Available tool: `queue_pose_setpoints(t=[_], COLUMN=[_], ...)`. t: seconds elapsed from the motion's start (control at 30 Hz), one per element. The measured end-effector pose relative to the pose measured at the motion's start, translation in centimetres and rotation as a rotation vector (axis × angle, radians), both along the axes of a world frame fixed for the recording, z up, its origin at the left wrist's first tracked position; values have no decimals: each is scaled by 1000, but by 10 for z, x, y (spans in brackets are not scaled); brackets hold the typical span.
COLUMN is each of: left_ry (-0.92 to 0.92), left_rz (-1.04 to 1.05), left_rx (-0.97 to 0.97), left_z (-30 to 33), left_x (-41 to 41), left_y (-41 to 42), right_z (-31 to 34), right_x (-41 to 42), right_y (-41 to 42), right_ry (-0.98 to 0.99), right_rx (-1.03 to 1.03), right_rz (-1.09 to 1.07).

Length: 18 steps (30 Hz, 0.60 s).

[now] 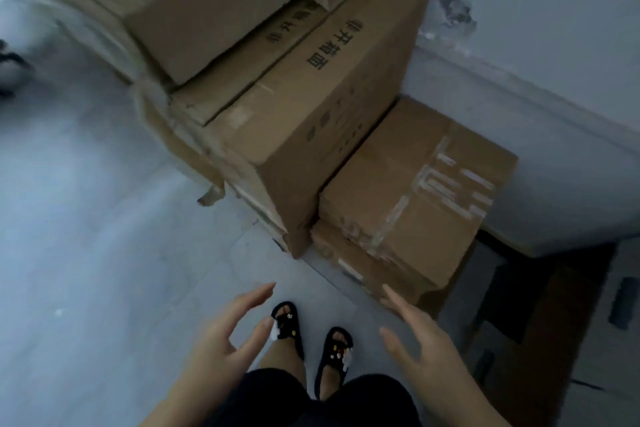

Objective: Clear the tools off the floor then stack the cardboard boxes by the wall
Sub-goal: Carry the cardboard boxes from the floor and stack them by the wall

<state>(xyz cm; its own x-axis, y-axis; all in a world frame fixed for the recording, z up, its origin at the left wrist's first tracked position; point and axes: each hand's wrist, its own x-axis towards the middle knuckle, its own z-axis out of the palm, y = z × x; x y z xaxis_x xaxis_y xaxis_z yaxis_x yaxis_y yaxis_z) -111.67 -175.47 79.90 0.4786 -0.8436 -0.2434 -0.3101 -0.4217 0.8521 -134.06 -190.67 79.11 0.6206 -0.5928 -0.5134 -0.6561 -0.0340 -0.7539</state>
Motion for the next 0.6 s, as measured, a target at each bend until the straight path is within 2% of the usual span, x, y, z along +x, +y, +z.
queue_pose_setpoints(t=[0.17, 0.33, 0.6], left_ry=[-53, -21, -49], left_rz=[389, 834, 1261], left_rx=[-70, -170, -236], left_z=[0, -2, -6], left_x=[-21, -42, -50], left_y=[90, 180, 354], right_z=[-1, 8, 6], right_x=[49, 120, 203], right_y=[19, 73, 247], right_ry=[-41, -128, -283], right_rx=[-91, -180, -187], right_rz=[286, 633, 885])
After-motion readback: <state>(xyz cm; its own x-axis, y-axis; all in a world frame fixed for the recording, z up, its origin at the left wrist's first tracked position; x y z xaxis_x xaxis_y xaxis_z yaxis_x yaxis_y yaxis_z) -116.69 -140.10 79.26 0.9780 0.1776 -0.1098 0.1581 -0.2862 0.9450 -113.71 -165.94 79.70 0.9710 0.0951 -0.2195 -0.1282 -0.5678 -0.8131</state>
